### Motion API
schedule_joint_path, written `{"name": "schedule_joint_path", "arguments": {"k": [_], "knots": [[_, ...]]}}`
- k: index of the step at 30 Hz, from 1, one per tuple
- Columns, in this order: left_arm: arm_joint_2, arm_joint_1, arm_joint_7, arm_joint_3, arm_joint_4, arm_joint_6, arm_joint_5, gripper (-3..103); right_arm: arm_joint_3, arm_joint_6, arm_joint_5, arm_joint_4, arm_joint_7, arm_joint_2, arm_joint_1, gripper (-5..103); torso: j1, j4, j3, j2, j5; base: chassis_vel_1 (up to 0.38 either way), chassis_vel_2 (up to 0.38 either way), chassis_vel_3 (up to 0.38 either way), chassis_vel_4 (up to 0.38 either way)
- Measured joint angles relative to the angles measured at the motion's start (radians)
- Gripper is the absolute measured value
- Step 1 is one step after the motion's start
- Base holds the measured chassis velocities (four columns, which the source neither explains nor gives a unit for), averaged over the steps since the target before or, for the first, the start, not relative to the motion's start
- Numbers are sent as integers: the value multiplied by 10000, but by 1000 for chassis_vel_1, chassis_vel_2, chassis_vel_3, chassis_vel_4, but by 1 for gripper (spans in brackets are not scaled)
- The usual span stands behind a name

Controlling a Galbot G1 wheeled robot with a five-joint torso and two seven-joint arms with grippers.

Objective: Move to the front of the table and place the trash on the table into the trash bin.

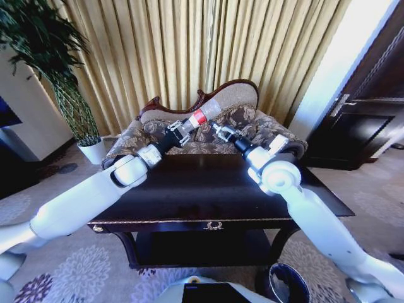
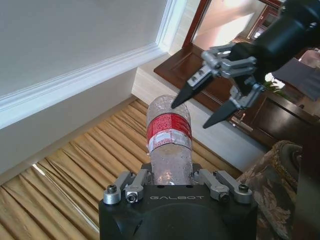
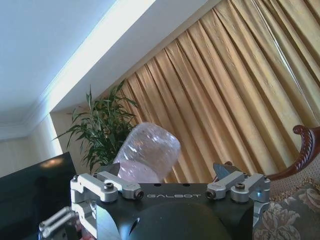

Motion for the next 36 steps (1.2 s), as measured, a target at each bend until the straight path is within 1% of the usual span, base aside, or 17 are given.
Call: {"name": "schedule_joint_path", "arguments": {"k": [12, 13, 15, 16, 17, 18, 19, 22, 23, 24, 26, 28, 31, 33, 34, 35, 36], "knots": [[-240, -532, -62, 657, -145, 225, -51, 32, -9, -29, -102, 128, -136, 19, -35, 100, 0, -2, 0, 0, 0, 0, 0, 0, 0], [-269, -578, -67, 688, -165, 260, -59, 32, -29, -33, -179, 144, -192, 4, -49, 103, 0, -3, 0, 0, 1, 0, 0, 0, 0], [-286, -591, -72, 701, -174, 274, -62, 32, -51, -34, -230, 156, -217, -8, -54, 103, 0, -3, 0, 0, 1, 0, 0, 0, 0], [-322, -591, -151, 753, -207, 300, -79, 32, -110, -37, -315, 174, -233, -43, -55, 95, 0, -3, 0, 1, 0, 0, 0, 0, 0], [-325, -581, -191, 783, -230, 322, -108, 32, -114, -38, -330, 181, -238, -52, -53, 95, 0, -3, 0, 1, 1, 0, 0, 0, 0], [-323, -554, -223, 815, -268, 361, -145, 32, -113, -38, -348, 183, -239, -65, -51, 90, 0, -2, -1, 1, 0, 0, 0, 0, 0], [-323, -554, -223, 815, -268, 361, -145, 32, -113, -38, -348, 183, -239, -65, -51, 90, 0, -2, -1, 1, 0, 0, 0, 0, 0], [-305, -499, -308, 891, -372, 438, -197, 32, -40, -52, -354, 210, -249, -110, -71, 74, -1, 0, 0, 0, -1, 0, 0, 0, 0], [-305, -499, -308, 891, -372, 438, -197, 32, -40, -52, -354, 210, -249, -110, -71, 74, -1, 0, 0, 0, -1, 0, 0, 0, 0], [-309, -489, -311, 920, -393, 448, -202, 32, 0, -61, -351, 243, -260, -143, -100, 69, 0, -1, 0, 0, -1, 0, 0, 0, 0], [-330, -482, -314, 962, -418, 451, -203, 32, 74, -70, -349, 293, -267, -211, -143, 62, 0, -1, 0, 1, -1, 0, 0, 0, 0], [-340, -480, -315, 985, -433, 457, -202, 32, 121, -72, -339, 312, -269, -247, -171, 62, -1, -2, 0, 0, 0, 0, 0, 0, 0], [-370, -463, -316, 1042, -493, 488, -225, 32, 250, -73, -331, 353, -270, -336, -227, 52, -1, -3, -1, 1, 1, 0, 0, 0, 0], [-374, -459, -316, 1042, -507, 497, -240, 32, 271, -74, -328, 367, -273, -355, -236, 52, 0, -3, 0, 0, 1, 0, 0, 0, 0], [-377, -439, -317, 1047, -573, 541, -364, 32, 347, -76, -314, 415, -278, -442, -300, 47, -1, -1, -1, 1, 0, 0, 0, 0, 0], [-367, -420, -315, 1051, -638, 567, -465, 32, 420, -77, -302, 447, -284, -519, -377, 47, 0, -1, 0, 0, -1, 0, 0, 0, 0], [-356, -400, -304, 1057, -671, 573, -507, 28, 470, -78, -299, 464, -287, -559, -441, 47, 0, -2, -1, 1, -1, 0, 0, 0, 0]]}}
